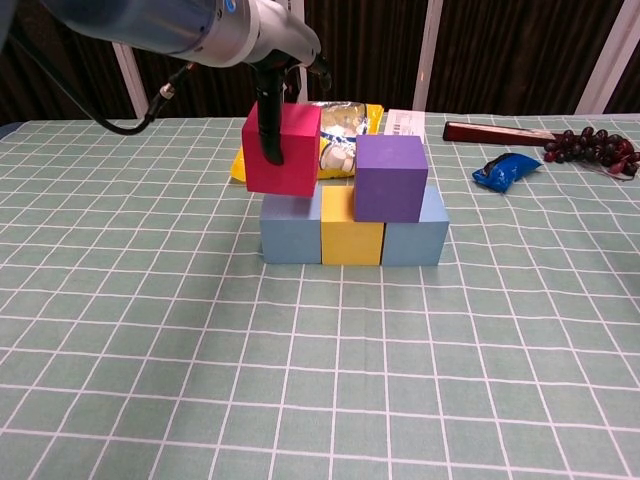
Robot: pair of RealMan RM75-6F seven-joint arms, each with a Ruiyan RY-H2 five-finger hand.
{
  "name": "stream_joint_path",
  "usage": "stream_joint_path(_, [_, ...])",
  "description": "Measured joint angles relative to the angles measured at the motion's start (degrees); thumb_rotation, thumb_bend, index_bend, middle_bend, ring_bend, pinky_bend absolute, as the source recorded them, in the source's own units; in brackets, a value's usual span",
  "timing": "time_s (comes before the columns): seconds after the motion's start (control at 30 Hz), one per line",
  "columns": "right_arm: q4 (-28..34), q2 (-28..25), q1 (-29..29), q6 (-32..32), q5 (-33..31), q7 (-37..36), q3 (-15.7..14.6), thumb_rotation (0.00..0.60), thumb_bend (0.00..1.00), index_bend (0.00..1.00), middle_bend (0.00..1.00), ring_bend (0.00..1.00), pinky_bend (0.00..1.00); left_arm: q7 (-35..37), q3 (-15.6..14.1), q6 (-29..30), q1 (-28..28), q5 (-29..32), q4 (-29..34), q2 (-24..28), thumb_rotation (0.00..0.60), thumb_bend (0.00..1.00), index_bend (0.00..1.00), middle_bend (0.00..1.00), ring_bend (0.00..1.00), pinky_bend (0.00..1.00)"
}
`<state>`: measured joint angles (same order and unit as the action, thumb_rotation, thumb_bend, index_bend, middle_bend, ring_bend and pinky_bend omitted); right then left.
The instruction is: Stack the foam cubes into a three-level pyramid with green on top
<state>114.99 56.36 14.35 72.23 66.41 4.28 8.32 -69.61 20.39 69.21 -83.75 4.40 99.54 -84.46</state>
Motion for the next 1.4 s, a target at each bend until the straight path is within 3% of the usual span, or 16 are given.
stream_joint_path(0.57, [0.38,-0.40,-0.03,-0.43,0.18,-0.65,-0.05,0.600,0.21,0.00,0.00,0.00,0.00,-0.85,0.82,3.04,-2.06,0.62,-4.71,-5.89,0.600,0.39,0.00,0.39,0.03,0.00])
stream_joint_path(1.4, [0.32,-0.56,0.08,-1.05,-0.18,-1.17,-0.07,0.600,0.21,0.00,0.00,0.00,0.00,-2.94,2.05,2.44,-2.70,0.63,-8.03,-9.05,0.600,0.39,0.00,0.39,0.03,0.00])
